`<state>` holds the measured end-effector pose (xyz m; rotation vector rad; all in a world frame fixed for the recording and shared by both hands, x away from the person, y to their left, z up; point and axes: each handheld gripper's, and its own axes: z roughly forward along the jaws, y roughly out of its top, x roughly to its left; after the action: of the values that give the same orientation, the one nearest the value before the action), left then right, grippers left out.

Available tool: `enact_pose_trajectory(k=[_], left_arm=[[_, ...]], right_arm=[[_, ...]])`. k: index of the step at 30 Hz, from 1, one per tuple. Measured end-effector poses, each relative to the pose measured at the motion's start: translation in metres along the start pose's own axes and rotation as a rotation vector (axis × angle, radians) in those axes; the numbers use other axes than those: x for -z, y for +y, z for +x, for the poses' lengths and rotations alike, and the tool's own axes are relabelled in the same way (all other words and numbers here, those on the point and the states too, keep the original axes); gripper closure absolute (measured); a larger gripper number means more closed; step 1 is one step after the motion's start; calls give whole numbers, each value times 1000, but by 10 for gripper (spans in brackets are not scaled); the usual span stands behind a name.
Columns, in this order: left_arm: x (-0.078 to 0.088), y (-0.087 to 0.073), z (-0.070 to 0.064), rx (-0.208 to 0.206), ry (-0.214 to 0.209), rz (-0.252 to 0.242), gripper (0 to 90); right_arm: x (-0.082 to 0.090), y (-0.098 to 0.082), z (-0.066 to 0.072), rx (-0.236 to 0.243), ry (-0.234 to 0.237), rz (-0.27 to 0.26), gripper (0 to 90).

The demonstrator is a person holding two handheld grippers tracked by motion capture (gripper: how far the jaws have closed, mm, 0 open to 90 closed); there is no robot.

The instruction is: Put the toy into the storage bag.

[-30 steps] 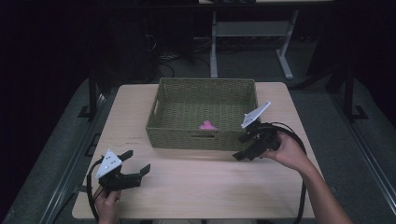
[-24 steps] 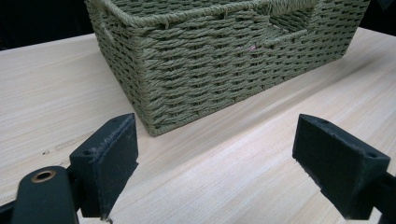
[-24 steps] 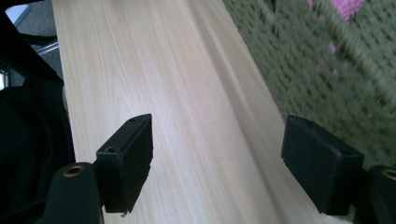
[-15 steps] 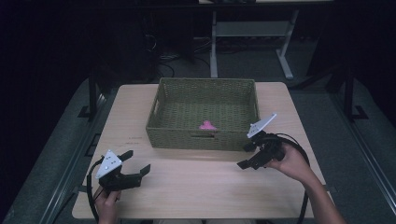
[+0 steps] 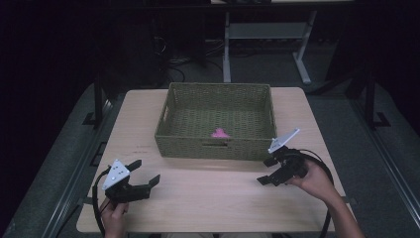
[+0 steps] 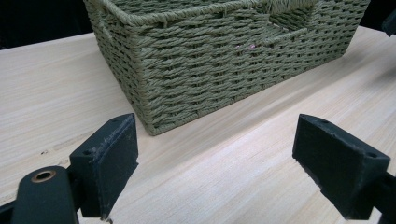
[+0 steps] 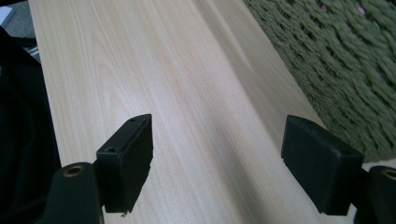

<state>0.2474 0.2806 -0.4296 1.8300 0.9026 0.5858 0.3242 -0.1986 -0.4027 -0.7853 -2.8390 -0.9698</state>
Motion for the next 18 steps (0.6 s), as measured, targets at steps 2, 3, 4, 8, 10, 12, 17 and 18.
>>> enact_pose_trajectory(k=[2,3,4,8,10,12,17,18], left_arm=[[0,0,0,2,1,-1,138],[0,0,0,2,2,-1,138],[-1,0,0,2,1,0,138],[-1,0,-1,0,1,-2,139],[-1,0,0,2,-1,-2,139],[-1,0,0,7,0,-3,138],[-1,0,-1,2,0,0,138],[-1,0,-1,3,1,1,138]], right_arm=[[0,-4,0,-9,-1,-7,246],[0,-6,1,-15,-1,-8,245],[-1,-7,0,-11,-5,1,243],[-1,-13,2,-18,-18,0,239],[-1,-16,2,-25,-17,-4,239],[-1,-20,2,-30,-21,-6,239],[-1,-28,4,-41,-35,-2,239],[-1,-30,4,-41,-37,-3,239]])
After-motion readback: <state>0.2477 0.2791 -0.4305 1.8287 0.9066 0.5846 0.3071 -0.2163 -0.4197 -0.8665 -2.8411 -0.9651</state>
